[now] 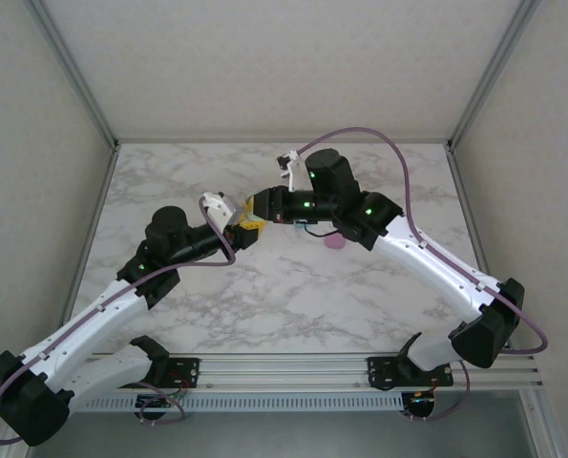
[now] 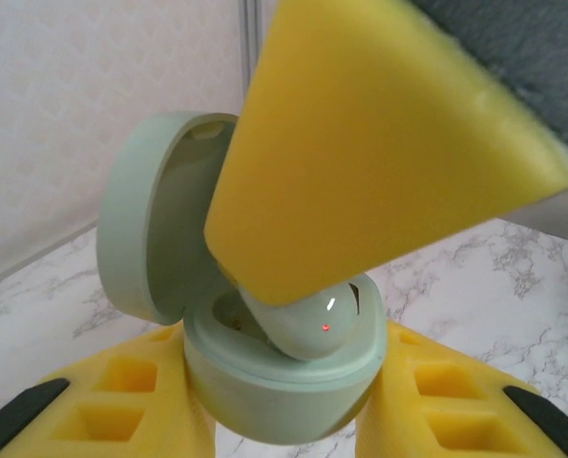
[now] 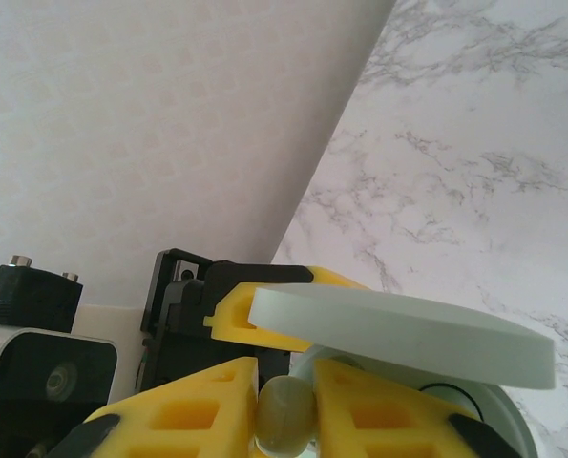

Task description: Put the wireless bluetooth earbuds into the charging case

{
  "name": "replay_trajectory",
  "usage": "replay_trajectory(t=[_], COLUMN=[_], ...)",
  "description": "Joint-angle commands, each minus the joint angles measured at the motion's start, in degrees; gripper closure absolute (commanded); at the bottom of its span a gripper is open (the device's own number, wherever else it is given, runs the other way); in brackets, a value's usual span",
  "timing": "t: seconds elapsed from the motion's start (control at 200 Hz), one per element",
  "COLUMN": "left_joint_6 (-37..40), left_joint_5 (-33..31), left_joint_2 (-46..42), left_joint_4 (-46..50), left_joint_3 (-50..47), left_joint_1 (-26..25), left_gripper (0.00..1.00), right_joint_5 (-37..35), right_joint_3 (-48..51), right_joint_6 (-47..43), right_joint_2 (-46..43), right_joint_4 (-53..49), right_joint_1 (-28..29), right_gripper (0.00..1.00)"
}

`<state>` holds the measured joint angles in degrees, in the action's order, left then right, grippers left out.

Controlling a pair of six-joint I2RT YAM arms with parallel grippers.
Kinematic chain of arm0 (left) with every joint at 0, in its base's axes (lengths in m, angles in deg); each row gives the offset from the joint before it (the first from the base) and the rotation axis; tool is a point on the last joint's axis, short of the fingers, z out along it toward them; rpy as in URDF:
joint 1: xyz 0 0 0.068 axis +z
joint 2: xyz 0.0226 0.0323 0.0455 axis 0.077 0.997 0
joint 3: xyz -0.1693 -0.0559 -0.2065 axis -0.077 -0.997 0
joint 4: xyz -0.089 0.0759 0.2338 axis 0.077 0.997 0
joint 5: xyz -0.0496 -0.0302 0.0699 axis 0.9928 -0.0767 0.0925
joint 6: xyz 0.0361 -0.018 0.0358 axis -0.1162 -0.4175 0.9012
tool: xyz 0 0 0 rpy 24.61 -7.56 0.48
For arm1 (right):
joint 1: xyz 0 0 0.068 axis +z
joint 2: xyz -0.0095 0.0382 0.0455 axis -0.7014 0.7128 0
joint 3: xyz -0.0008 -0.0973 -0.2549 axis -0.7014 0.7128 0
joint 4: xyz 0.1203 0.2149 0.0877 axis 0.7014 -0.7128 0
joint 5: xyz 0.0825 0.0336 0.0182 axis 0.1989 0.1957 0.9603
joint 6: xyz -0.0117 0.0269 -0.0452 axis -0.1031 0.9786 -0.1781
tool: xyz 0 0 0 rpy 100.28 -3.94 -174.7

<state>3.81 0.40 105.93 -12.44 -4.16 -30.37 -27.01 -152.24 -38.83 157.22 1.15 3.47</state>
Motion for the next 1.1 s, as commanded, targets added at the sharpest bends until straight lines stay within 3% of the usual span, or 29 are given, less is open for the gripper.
replay_trajectory(t=[0.0,1.096], left_joint_6=[-0.7,-0.2], left_joint_5=[0.0,-0.4], left_joint_2=[-0.8,-1.2], left_joint_4=[-3.2,-2.1], left_joint_3=[2.0,1.5], left_joint_1=[-0.5,-0.5], left_gripper=[0.73,0.73], right_joint_5=[-2.5,-5.6], right_joint_3=[-1.4,-5.8], right_joint_6=[-1.8,-3.2], right_joint_2=[1.3,-0.5], right_joint_4=[-3.6,-4.8], right_joint_1=[0.8,1.4], right_gripper=[0.76,0.63])
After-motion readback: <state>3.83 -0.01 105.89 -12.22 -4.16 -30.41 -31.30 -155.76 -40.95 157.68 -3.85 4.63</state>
